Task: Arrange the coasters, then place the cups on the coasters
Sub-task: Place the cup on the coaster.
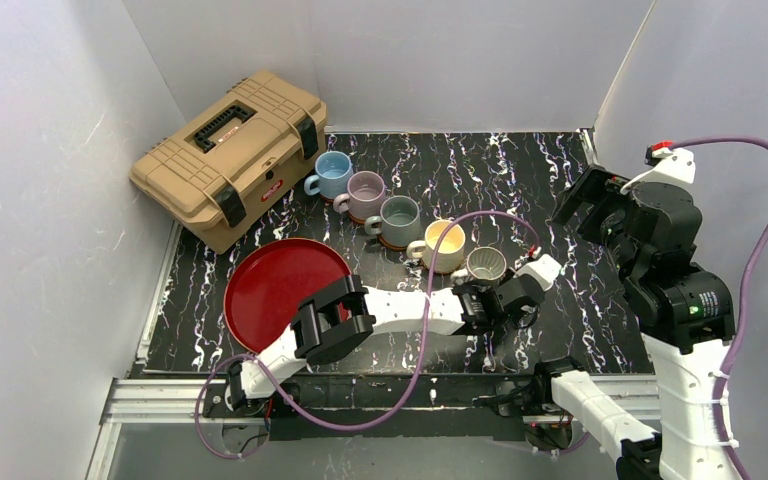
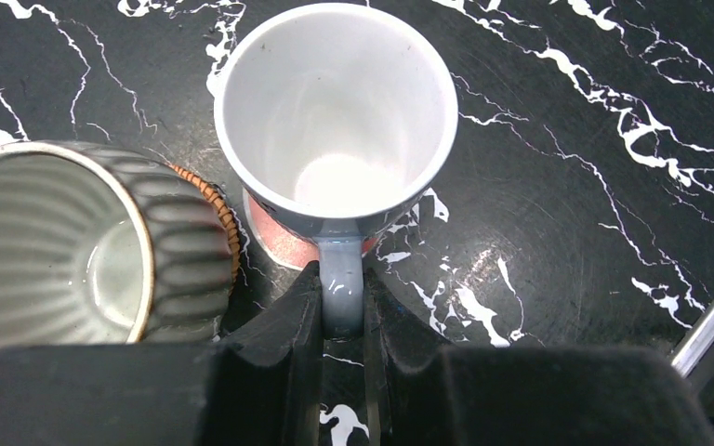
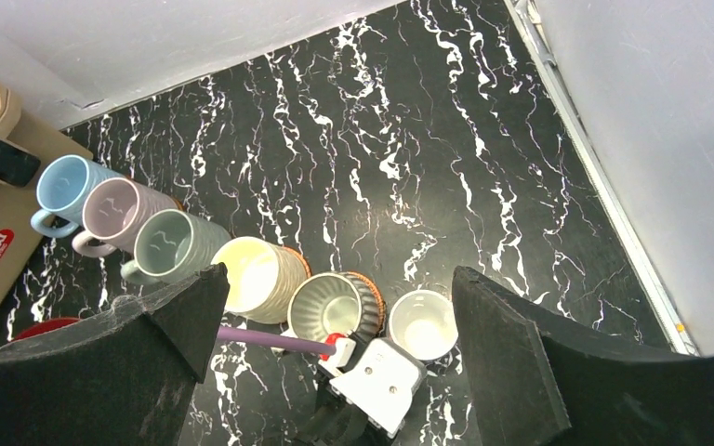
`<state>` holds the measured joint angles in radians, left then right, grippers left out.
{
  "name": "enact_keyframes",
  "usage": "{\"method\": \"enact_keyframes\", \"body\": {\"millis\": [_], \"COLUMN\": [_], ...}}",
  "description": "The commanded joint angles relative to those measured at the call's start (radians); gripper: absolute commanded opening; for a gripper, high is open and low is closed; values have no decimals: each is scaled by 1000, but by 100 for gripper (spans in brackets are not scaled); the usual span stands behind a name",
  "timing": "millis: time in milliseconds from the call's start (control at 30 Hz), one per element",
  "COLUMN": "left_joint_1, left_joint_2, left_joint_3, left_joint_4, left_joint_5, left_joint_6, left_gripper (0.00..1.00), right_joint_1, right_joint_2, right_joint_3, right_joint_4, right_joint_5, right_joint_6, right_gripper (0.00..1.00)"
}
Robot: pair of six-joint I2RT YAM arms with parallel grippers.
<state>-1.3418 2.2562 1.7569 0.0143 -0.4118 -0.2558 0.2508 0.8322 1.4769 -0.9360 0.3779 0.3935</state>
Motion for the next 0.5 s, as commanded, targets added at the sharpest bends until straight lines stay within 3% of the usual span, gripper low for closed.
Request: {"method": "enact_keyframes", "body": {"millis": [0,467], "left_joint_1": [7,11], "left_joint_2": [-22,-14], "left_joint_3": [44,38], "left_joint_4": [53,50], "left_joint_5": [-62,-48], "left_joint_6": [-29,-62], "left_gripper": [0,0], "right_joint_1": [-1,-1], "right_joint_2": [-4,-4], "right_joint_3": [-2,-15], "right_joint_4": [46,49], "right_joint_5": [-6,-15], "right_joint_6": [6,3], "right_gripper": [98,98]}}
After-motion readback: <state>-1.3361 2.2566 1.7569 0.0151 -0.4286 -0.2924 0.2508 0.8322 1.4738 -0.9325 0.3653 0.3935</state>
